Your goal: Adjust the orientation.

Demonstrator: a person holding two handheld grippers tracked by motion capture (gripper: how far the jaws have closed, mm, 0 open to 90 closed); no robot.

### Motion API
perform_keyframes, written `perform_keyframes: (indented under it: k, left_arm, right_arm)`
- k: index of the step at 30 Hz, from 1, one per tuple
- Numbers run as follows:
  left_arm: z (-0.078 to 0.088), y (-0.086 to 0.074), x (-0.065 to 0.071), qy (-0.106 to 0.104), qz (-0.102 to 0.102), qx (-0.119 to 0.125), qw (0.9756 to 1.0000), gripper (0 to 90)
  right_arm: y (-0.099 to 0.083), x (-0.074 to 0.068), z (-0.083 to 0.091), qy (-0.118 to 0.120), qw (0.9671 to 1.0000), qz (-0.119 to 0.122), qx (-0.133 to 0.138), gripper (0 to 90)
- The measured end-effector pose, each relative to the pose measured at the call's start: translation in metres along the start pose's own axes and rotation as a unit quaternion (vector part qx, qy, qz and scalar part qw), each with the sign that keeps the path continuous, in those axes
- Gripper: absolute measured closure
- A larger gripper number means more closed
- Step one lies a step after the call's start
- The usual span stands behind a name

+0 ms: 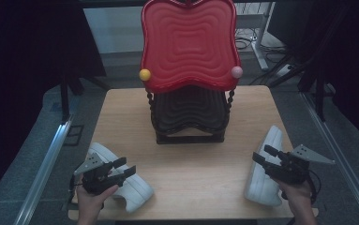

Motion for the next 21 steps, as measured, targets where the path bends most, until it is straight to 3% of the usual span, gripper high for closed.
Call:
perform_keyframes:
  k: [2,5,10,17,19,21]
  left_arm:
    - [0.001,0.000,-0.001,0.004,0.000,0.003,1.0000,49.4]
    - [0.004,-0.001,0.000,0.007,-0.006,0.010,0.9999,67.5]
    - [0.006,-0.006,0.004,0.002,-0.018,-0.005,0.9998,89.5]
    - [0.024,-0.027,0.011,0.017,-0.041,-0.033,0.9985,90.0]
    - [0.028,-0.035,0.010,0.007,-0.031,-0.040,0.9987,90.0]
    - [0.031,-0.046,0.010,0.012,-0.020,-0.055,0.9982,89.9]
  right_arm:
    - [-0.002,0.002,-0.001,0.001,1.0000,-0.002,0.000,36.4]
    - [-0.006,0.010,0.003,-0.001,0.9997,-0.020,0.015,37.5]
    - [-0.012,0.012,0.004,-0.009,0.9997,-0.022,0.009,37.4]
    - [-0.016,0.013,0.005,-0.019,0.9992,-0.034,0.003,37.8]
    - [-0.017,0.013,0.004,-0.021,0.9992,-0.035,0.001,37.7]
    - [-0.017,0.012,0.002,-0.021,0.9992,-0.034,-0.002,37.6]
Point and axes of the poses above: each handheld gripper's, and its own axes: z roughly backward along the jaws, y roughly out of its top, x roughly to its right, the point moved 4 cm from there along -z, roughly forward along the jaws, and after that the axes turned 14 degrees about -x, right-handed, at the moved point
